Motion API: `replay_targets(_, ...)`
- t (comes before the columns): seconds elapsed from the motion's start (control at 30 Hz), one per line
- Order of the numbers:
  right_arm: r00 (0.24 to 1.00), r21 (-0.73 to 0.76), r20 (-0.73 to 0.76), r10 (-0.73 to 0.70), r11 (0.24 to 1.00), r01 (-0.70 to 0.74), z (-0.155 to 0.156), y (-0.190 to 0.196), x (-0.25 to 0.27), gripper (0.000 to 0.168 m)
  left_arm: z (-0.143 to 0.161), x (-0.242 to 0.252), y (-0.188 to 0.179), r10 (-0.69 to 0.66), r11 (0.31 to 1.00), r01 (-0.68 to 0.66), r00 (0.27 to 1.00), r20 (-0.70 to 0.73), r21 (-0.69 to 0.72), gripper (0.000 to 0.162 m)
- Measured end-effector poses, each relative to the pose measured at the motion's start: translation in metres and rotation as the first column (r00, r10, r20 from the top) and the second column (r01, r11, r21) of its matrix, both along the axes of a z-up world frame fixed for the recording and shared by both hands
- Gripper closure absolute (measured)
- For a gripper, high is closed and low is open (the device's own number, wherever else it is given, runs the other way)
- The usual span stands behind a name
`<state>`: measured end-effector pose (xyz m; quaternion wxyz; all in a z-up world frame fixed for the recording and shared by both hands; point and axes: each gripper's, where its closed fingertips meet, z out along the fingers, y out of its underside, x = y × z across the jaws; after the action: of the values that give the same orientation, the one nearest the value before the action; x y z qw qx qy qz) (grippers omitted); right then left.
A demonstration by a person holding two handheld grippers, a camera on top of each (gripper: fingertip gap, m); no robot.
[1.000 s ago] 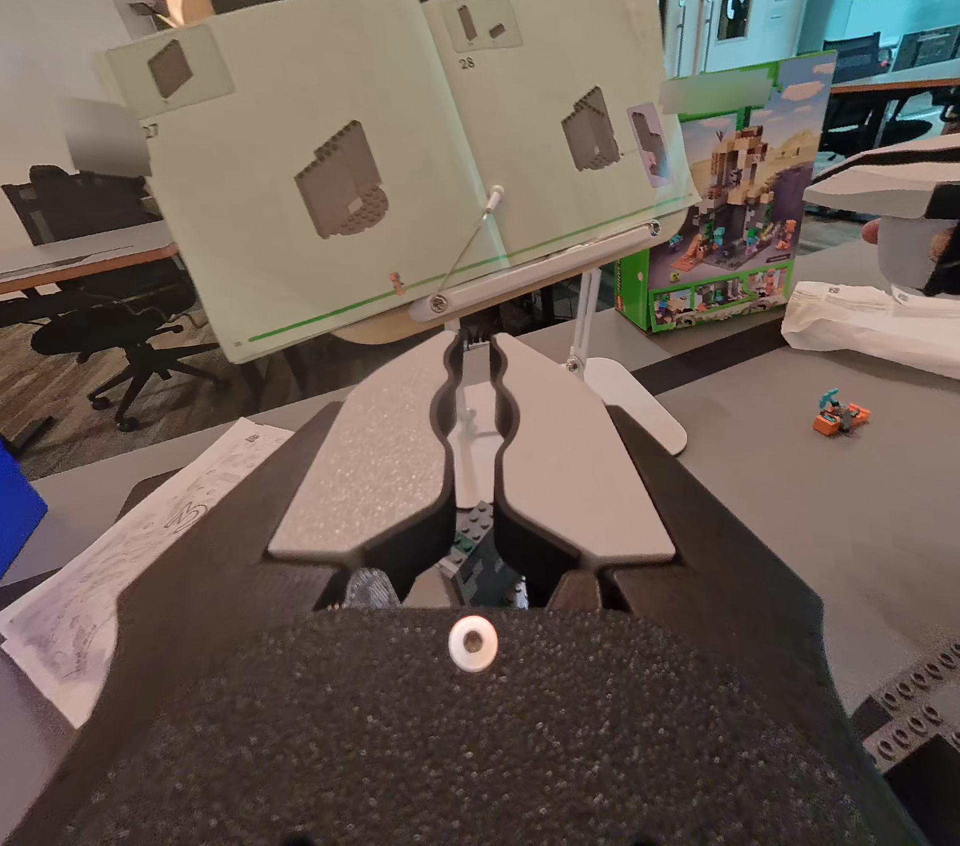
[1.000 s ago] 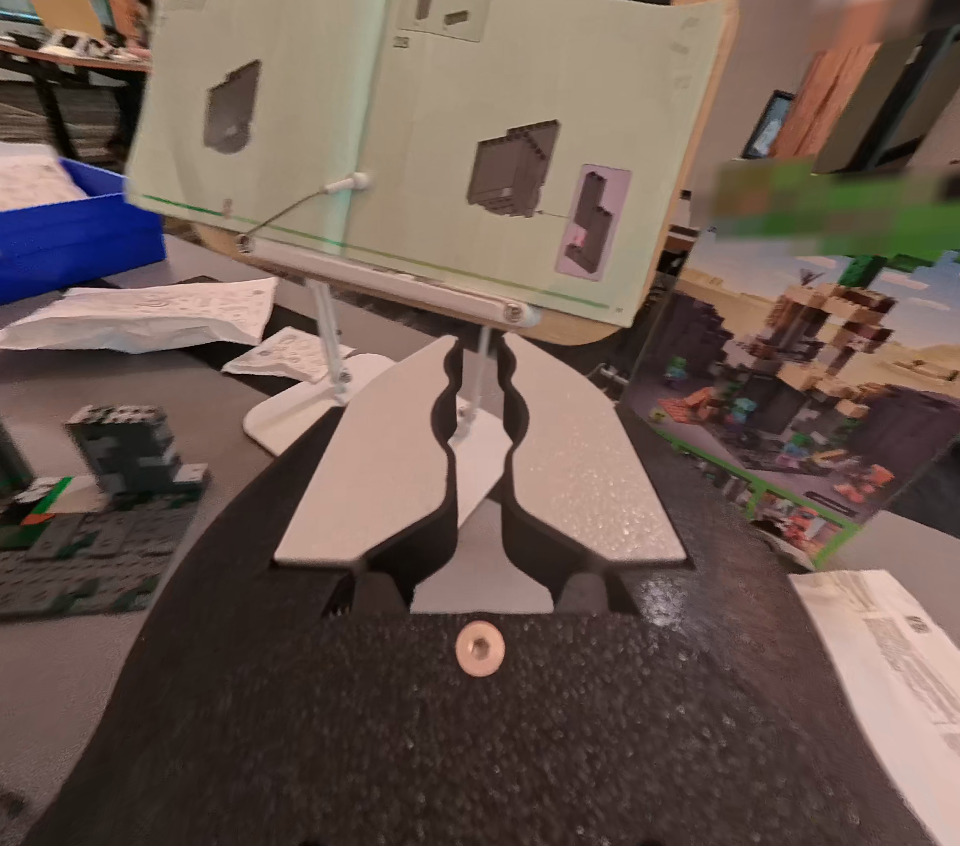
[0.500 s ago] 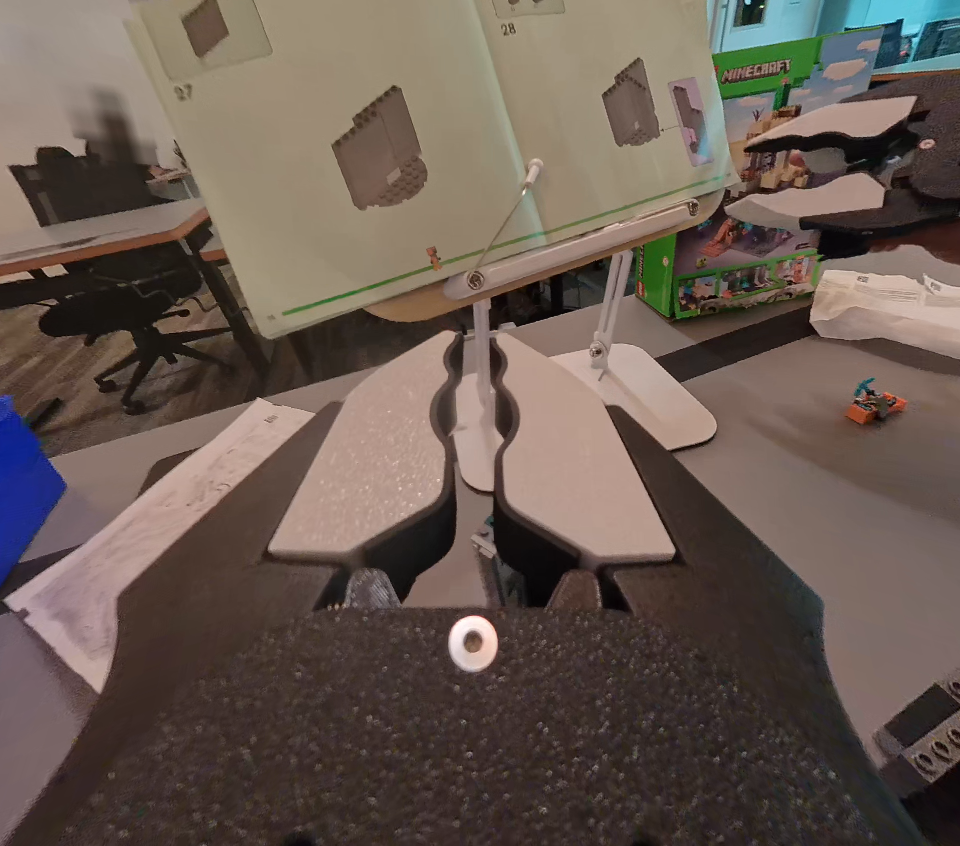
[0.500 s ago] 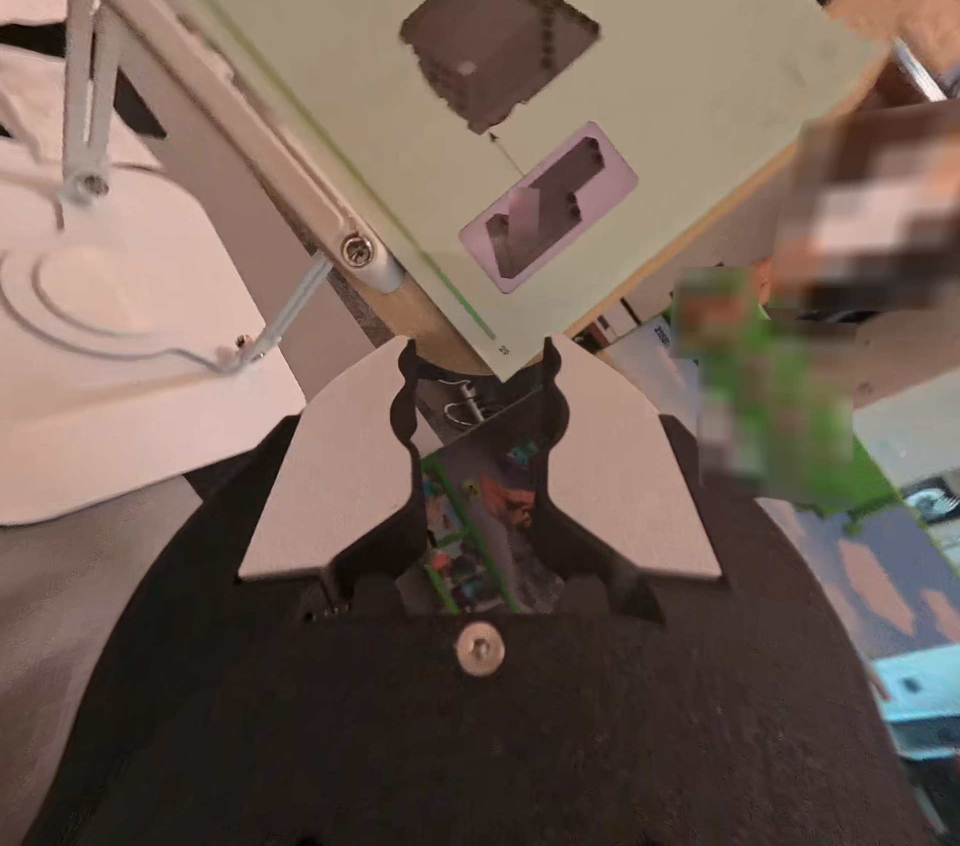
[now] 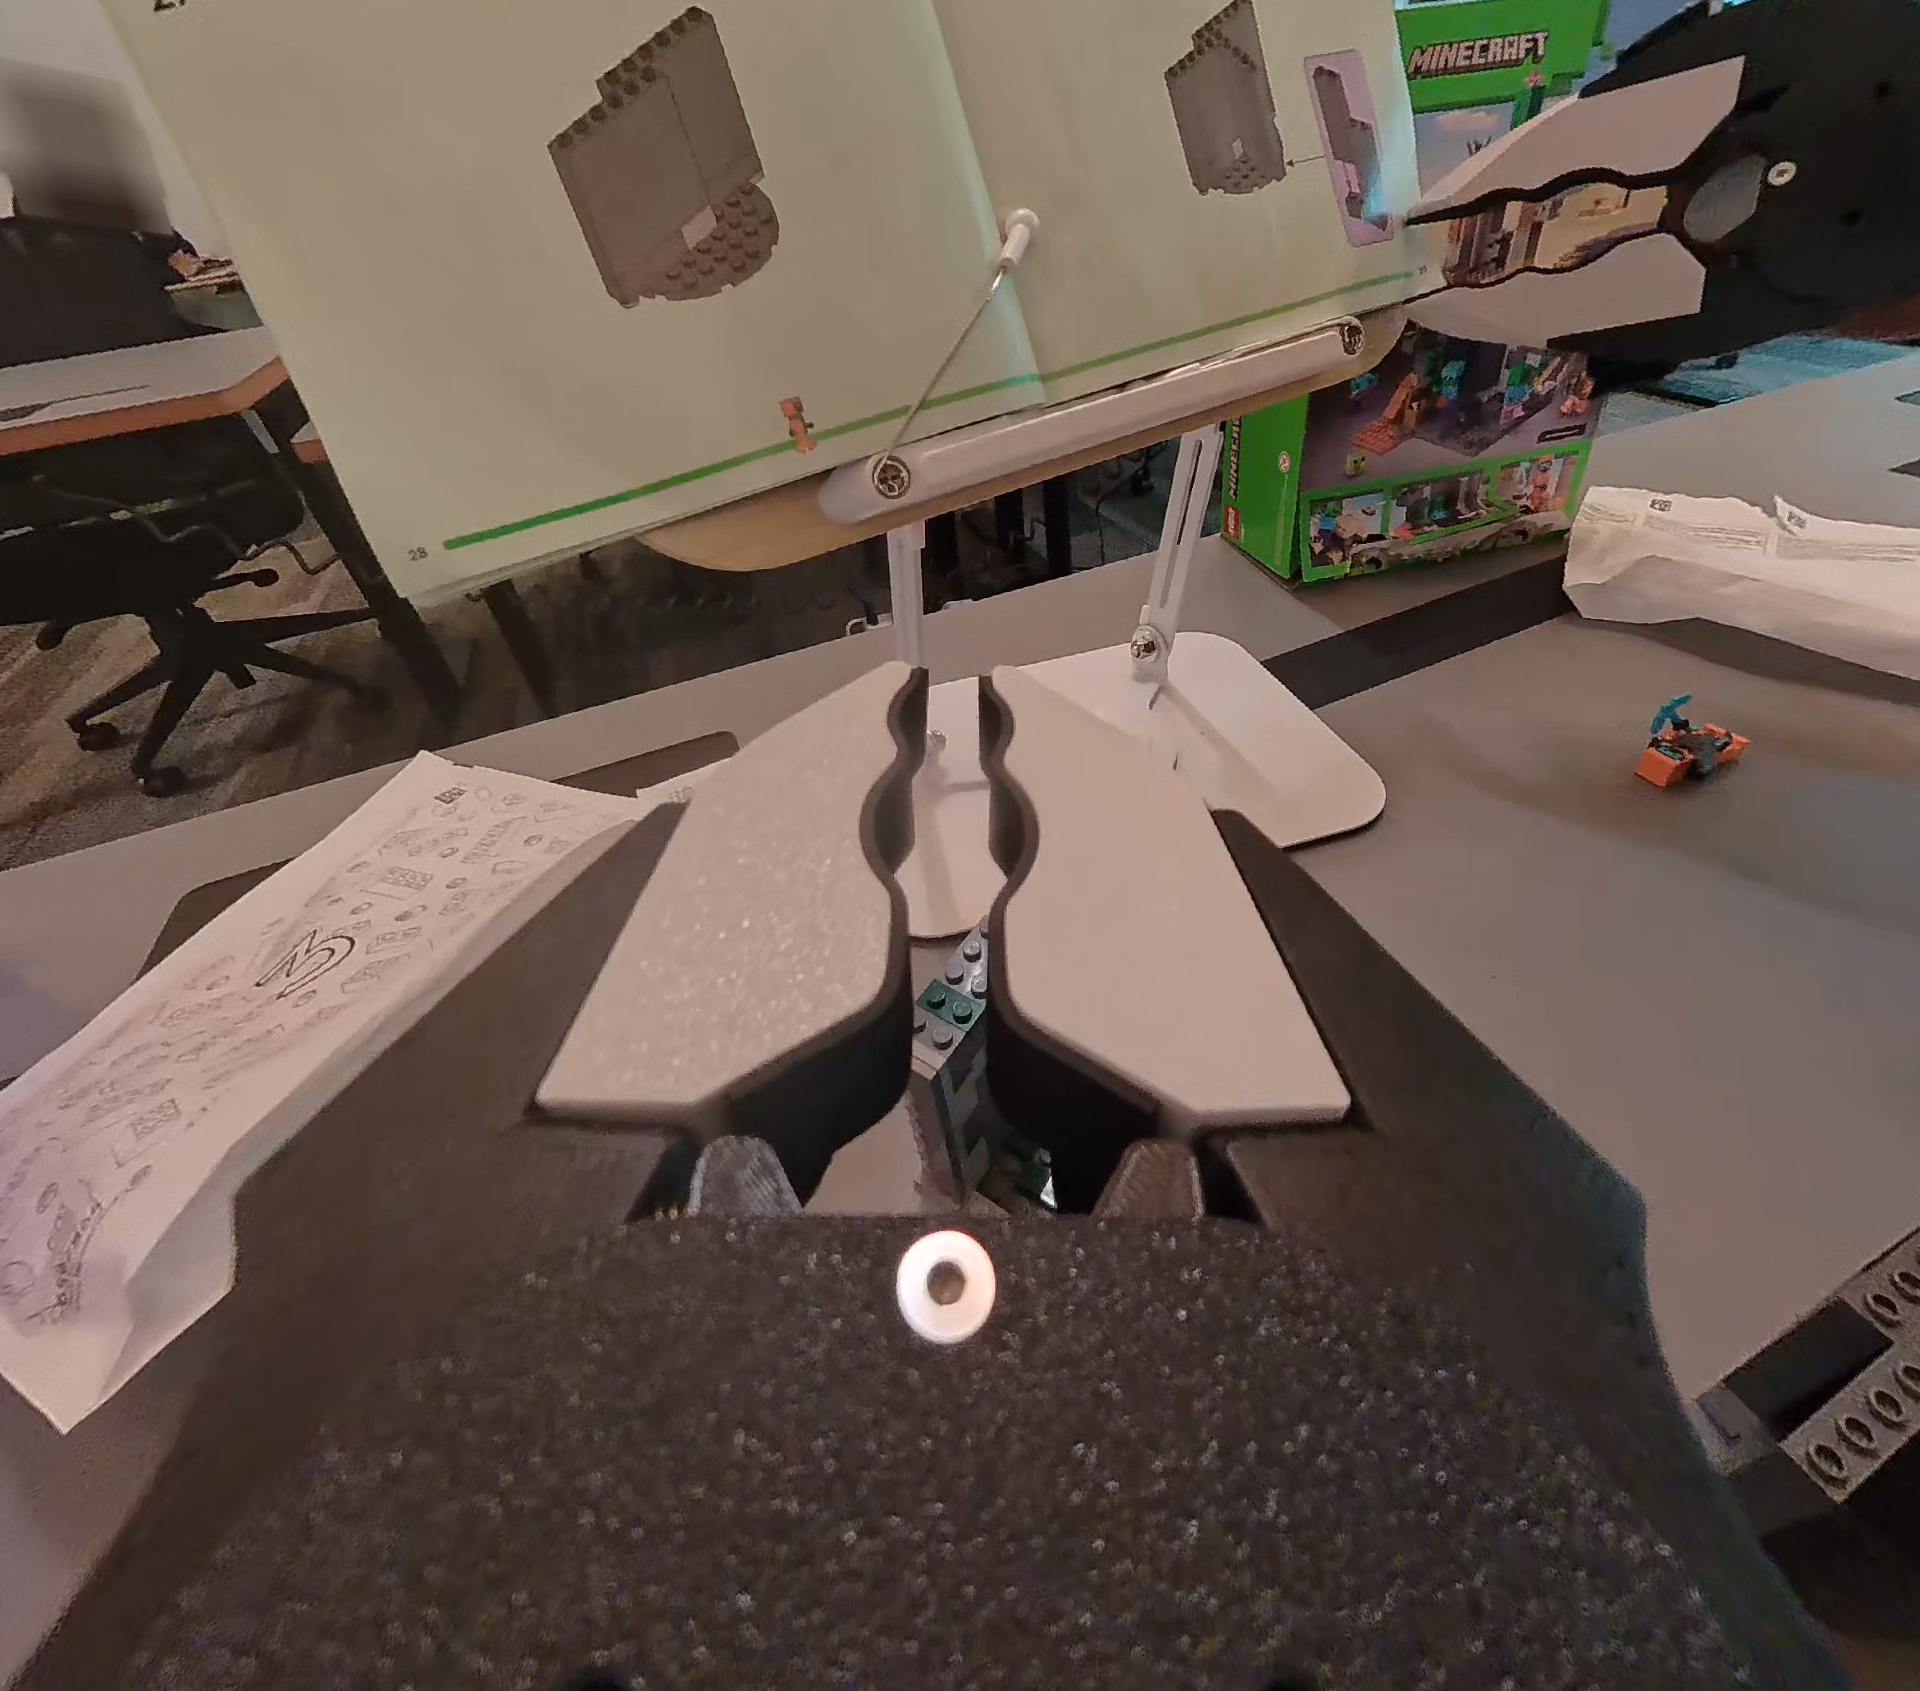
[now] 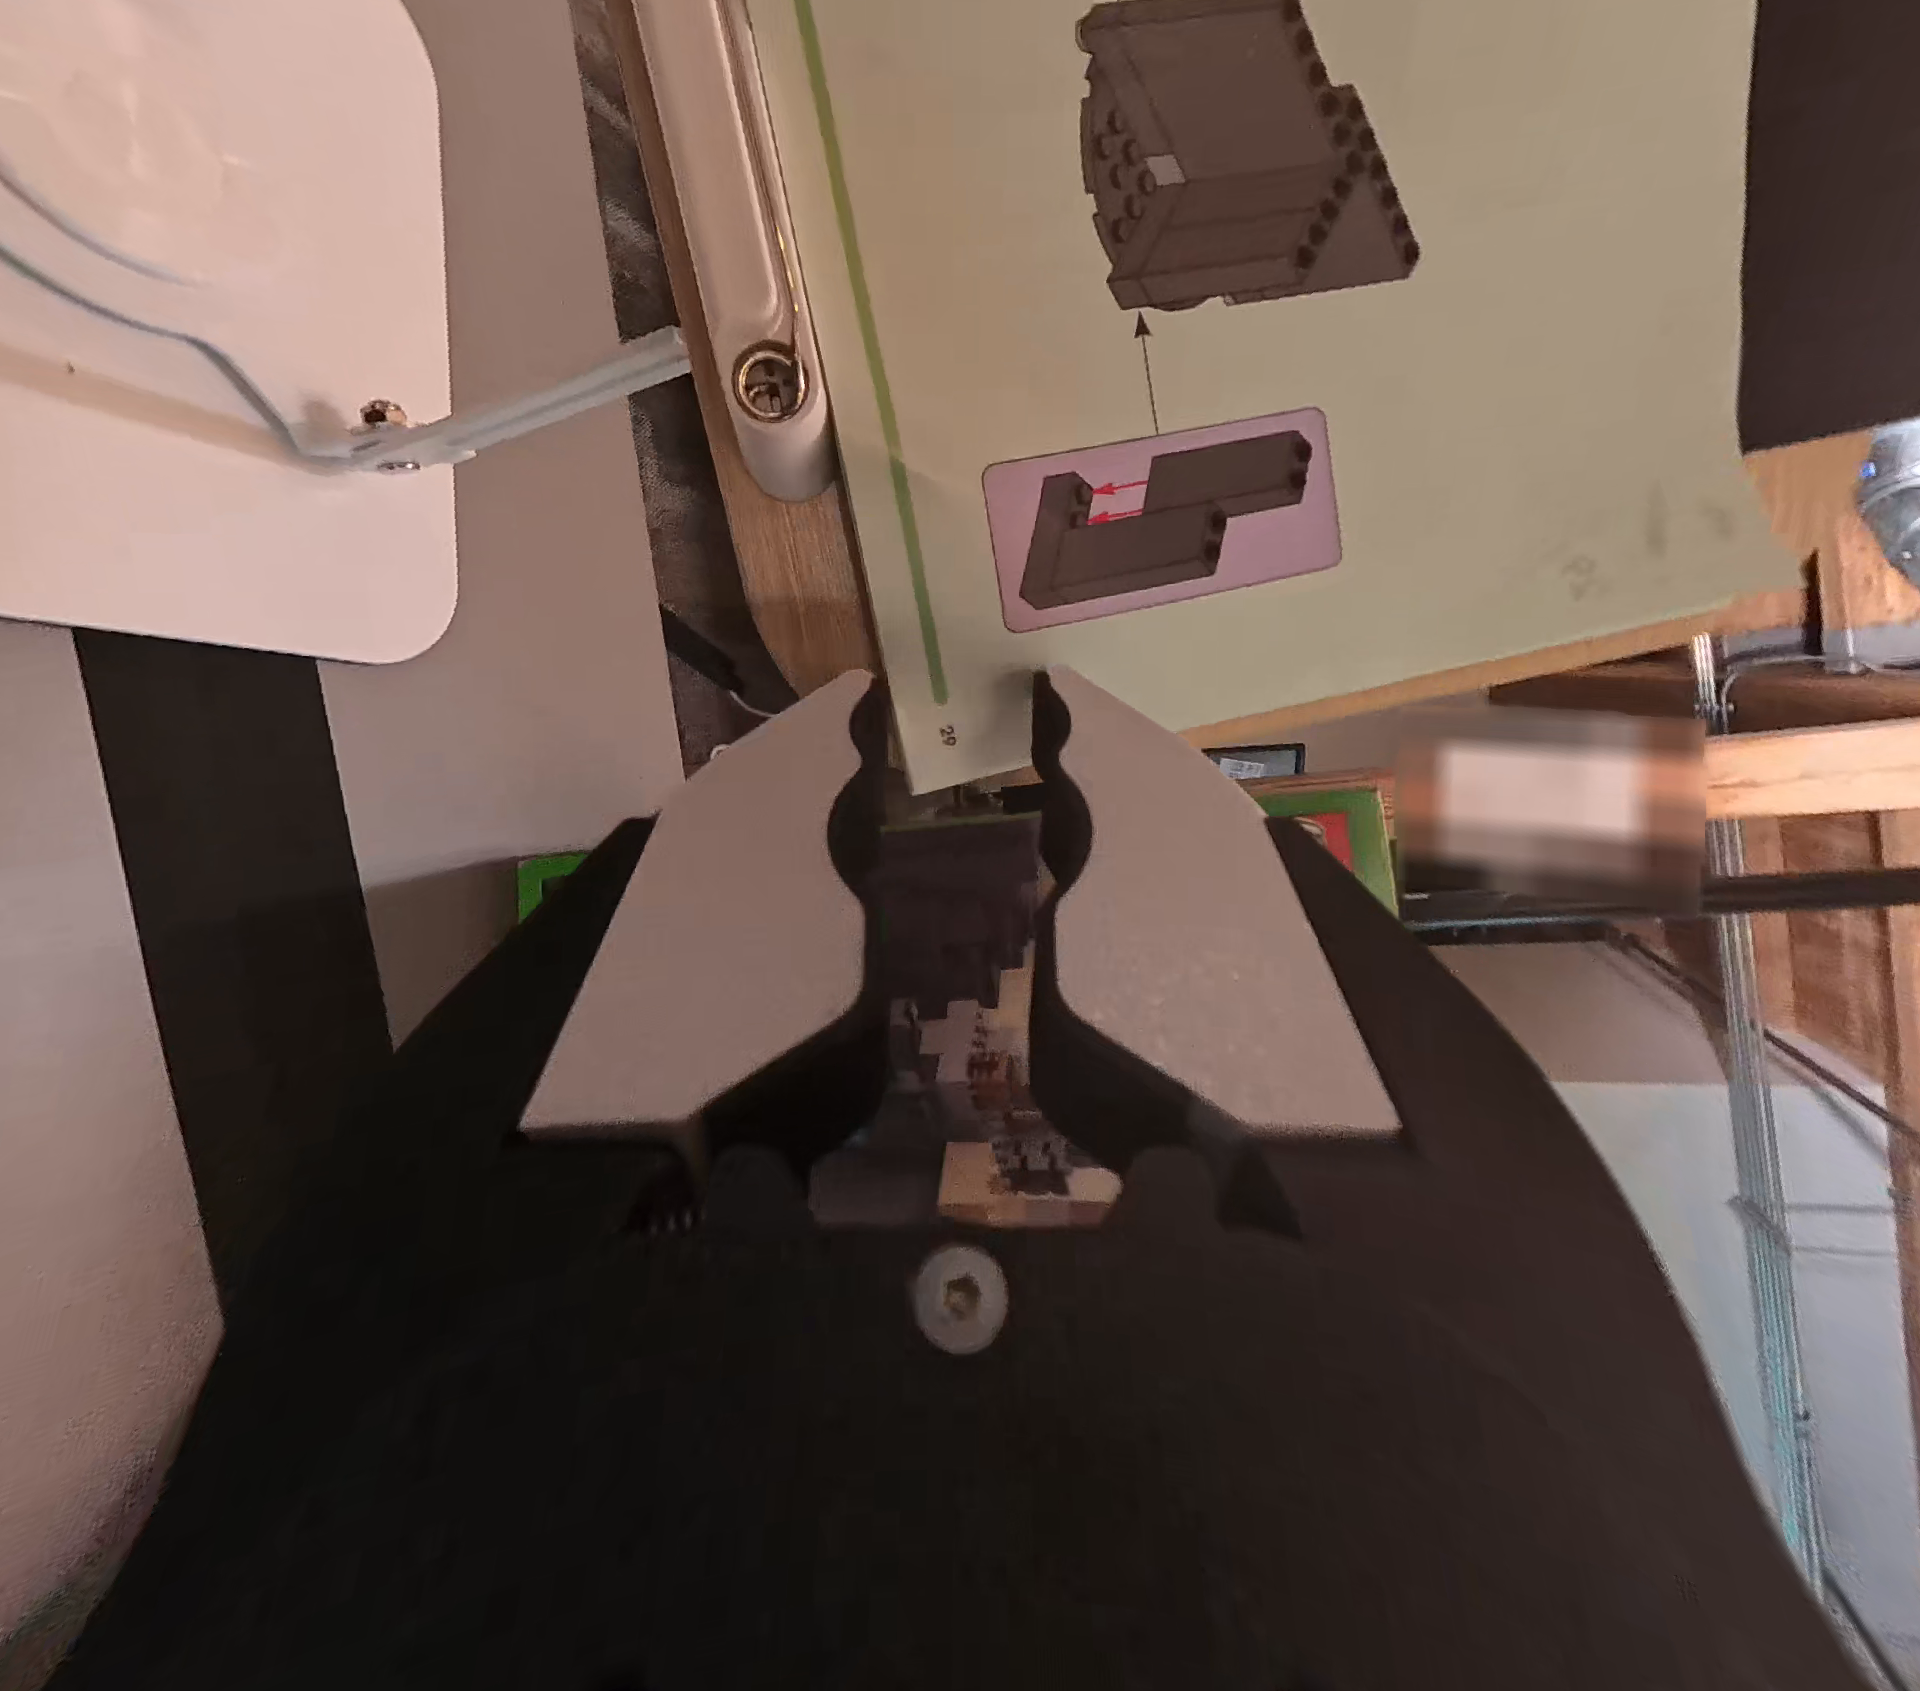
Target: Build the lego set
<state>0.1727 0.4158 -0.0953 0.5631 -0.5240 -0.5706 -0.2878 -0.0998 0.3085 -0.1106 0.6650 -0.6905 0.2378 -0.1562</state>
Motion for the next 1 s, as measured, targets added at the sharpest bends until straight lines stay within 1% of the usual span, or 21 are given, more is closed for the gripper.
replay_targets(0.17, 0.996, -0.076, 0.077, 0.034, 0.997, -0.028, -0.0015, -0.0010, -0.0011, 0.145, 0.0000, 0.0015, -0.0005, -0.012, 1.000, 0.012, 1.000, 0.002, -0.001, 0.153)
replay_targets(0.27, 0.994, -0.139, 0.095, 0.049, 0.990, -0.035, -0.0016, -0.0026, -0.0001, 0.147, -0.0010, 0.0030, -0.0009, -0.020, 1.000, 0.020, 1.000, 0.000, -0.003, 0.153)
replay_targets(0.63, 0.997, -0.381, 0.044, 0.070, 0.923, -0.048, -0.0024, -0.0038, 0.0024, 0.151, -0.0049, 0.0068, -0.0014, -0.042, 0.999, 0.042, 0.999, 0.002, -0.020, 0.153)
replay_targets(0.83, 0.996, -0.396, 0.070, 0.063, 0.918, -0.030, -0.0024, -0.0010, 0.0034, 0.151, -0.0037, 0.0068, -0.0018, -0.043, 0.999, 0.043, 0.999, 0.003, -0.016, 0.153)
replay_targets(1.0, 0.995, -0.387, 0.076, 0.060, 0.922, -0.026, -0.0039, -0.0020, 0.0036, 0.155, -0.0028, 0.0064, -0.0019, -0.044, 0.999, 0.044, 0.999, 0.008, -0.017, 0.153)
